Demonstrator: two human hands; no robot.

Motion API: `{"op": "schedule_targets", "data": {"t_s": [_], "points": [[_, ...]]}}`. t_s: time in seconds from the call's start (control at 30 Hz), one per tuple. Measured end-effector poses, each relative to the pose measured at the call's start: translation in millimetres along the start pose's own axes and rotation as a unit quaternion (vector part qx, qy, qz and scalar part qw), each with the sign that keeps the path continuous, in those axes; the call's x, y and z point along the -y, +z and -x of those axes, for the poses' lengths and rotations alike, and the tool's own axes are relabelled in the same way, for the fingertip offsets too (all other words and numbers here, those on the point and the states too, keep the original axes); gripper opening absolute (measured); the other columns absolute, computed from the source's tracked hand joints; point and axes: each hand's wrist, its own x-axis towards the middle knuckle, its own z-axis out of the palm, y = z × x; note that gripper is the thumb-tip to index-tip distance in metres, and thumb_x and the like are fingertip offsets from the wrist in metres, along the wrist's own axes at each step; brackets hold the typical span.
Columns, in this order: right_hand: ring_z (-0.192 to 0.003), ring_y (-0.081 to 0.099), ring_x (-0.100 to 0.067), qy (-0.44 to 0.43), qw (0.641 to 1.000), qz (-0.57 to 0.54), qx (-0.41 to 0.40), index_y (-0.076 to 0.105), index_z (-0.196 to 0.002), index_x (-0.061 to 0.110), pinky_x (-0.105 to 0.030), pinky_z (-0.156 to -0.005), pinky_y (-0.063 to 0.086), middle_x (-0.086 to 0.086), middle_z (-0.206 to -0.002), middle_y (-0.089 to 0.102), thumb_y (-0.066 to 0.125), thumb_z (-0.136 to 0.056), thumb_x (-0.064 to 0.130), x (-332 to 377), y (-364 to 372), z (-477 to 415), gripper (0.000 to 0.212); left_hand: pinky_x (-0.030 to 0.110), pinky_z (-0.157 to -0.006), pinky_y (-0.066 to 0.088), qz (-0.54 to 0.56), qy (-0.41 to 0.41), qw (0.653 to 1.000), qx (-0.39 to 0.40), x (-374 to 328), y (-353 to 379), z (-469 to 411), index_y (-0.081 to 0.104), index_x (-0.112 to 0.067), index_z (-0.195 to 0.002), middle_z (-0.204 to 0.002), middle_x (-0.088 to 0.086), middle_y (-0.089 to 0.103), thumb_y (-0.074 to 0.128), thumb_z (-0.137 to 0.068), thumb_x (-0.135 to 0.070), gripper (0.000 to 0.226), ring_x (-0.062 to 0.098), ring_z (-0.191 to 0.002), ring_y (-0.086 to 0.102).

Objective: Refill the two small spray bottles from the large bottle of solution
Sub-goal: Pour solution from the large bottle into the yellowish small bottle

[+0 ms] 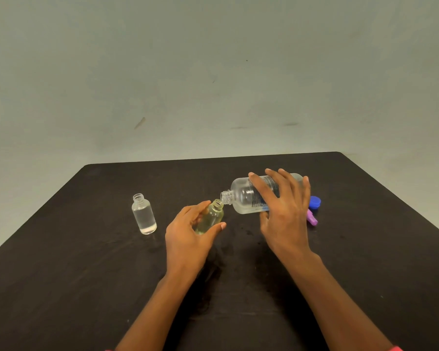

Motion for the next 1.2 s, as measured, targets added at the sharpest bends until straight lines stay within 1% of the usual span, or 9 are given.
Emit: {"op": "schedule_targets", "data": {"t_s": [0.23, 0.3, 0.4, 0.5, 0.63, 0.83, 0.97, 1.1, 1.2], "points": [[-0.128, 0.041, -0.03, -0.003, 1.0, -0.001, 0.001, 0.056, -0.13, 0.024, -0.057, -0.113, 0.014, -0.011, -0.13, 0.055, 0.073, -0.057, -0.014, 0.6, -0.7, -0.5, 0.084, 0.013, -0.086, 0.048, -0.003, -0.01, 1.0, 0.001, -0.6, -1.7, 0.4, 0.061, -0.043, -0.1, -0.1, -0.012, 0.068, 0.086, -0.064, -0.017, 0.051, 0.0, -0.094, 0.064], [-0.128, 0.041, -0.03, -0.005, 1.0, 0.0, 0.001, 0.054, -0.13, 0.025, -0.057, -0.113, 0.013, -0.011, -0.13, 0.054, 0.074, -0.057, -0.014, 0.6, -0.4, -0.5, 0.085, 0.016, -0.087, 0.049, -0.004, -0.009, 1.0, 0.001, -0.4, -1.7, 0.3, 0.062, -0.042, -0.1, -0.1, -0.012, 0.068, 0.086, -0.064, -0.017, 0.05, 0.001, -0.094, 0.064], [-0.128, 0.041, -0.029, -0.006, 1.0, 0.004, 0.001, 0.053, -0.13, 0.025, -0.057, -0.113, 0.014, -0.011, -0.13, 0.054, 0.074, -0.056, -0.015, 0.3, -0.3, -0.4, 0.087, 0.026, -0.089, 0.051, -0.008, -0.005, 1.0, 0.001, 0.2, -2.4, 0.6, 0.063, -0.039, -0.102, -0.1, -0.012, 0.068, 0.086, -0.064, -0.018, 0.049, 0.003, -0.095, 0.064], [-0.128, 0.041, -0.03, -0.007, 1.0, 0.004, 0.0, 0.054, -0.13, 0.024, -0.057, -0.113, 0.014, -0.011, -0.13, 0.055, 0.073, -0.056, -0.015, -0.2, -0.1, -0.1, 0.086, 0.03, -0.09, 0.052, -0.011, -0.002, 1.0, 0.001, -0.2, -2.8, 0.6, 0.062, -0.042, -0.101, -0.1, -0.013, 0.068, 0.086, -0.065, -0.018, 0.05, 0.003, -0.096, 0.064], [-0.128, 0.04, -0.03, -0.007, 1.0, 0.002, -0.001, 0.055, -0.129, 0.024, -0.056, -0.113, 0.013, -0.012, -0.13, 0.055, 0.073, -0.056, -0.016, -0.1, -0.3, 0.0, 0.085, 0.034, -0.091, 0.052, -0.009, -0.008, 1.0, 0.001, 2.1, -2.0, 0.3, 0.066, -0.035, -0.106, -0.1, -0.012, 0.068, 0.086, -0.065, -0.018, 0.049, 0.005, -0.096, 0.064], [-0.128, 0.04, -0.03, -0.011, 1.0, 0.001, -0.001, 0.054, -0.13, 0.024, -0.058, -0.112, 0.015, -0.012, -0.129, 0.055, 0.074, -0.056, -0.015, 0.3, -0.7, -0.7, 0.085, 0.036, -0.091, 0.052, -0.009, -0.009, 1.0, 0.001, 2.4, -1.9, 0.0, 0.066, -0.034, -0.106, -0.1, -0.013, 0.068, 0.086, -0.065, -0.019, 0.048, 0.006, -0.096, 0.064], [-0.128, 0.041, -0.03, -0.012, 1.0, 0.004, -0.001, 0.056, -0.129, 0.024, -0.058, -0.112, 0.015, -0.012, -0.129, 0.055, 0.074, -0.057, -0.014, 0.7, -1.0, -1.0, 0.084, 0.034, -0.091, 0.052, -0.011, -0.008, 1.0, -0.001, 0.8, -2.4, -0.1, 0.062, -0.042, -0.102, -0.099, -0.014, 0.067, 0.086, -0.064, -0.019, 0.05, 0.005, -0.096, 0.064], [-0.128, 0.041, -0.03, -0.012, 1.0, 0.01, -0.002, 0.056, -0.129, 0.024, -0.057, -0.113, 0.014, -0.011, -0.129, 0.055, 0.073, -0.056, -0.015, 0.2, -0.6, -0.8, 0.084, 0.032, -0.092, 0.051, -0.014, -0.013, 1.0, 0.002, 2.1, -2.6, 0.1, 0.067, -0.032, -0.108, -0.099, -0.015, 0.066, 0.086, -0.065, -0.019, 0.049, 0.004, -0.096, 0.063], [-0.127, 0.042, -0.031, -0.013, 1.0, 0.01, -0.002, 0.056, -0.129, 0.024, -0.056, -0.113, 0.013, -0.011, -0.129, 0.055, 0.073, -0.057, -0.014, 0.8, -0.9, -0.6, 0.084, 0.029, -0.091, 0.051, -0.014, -0.014, 1.0, 0.002, 1.8, -2.5, -0.1, 0.066, -0.034, -0.107, -0.099, -0.017, 0.065, 0.086, -0.065, -0.019, 0.049, 0.003, -0.096, 0.063]]}}
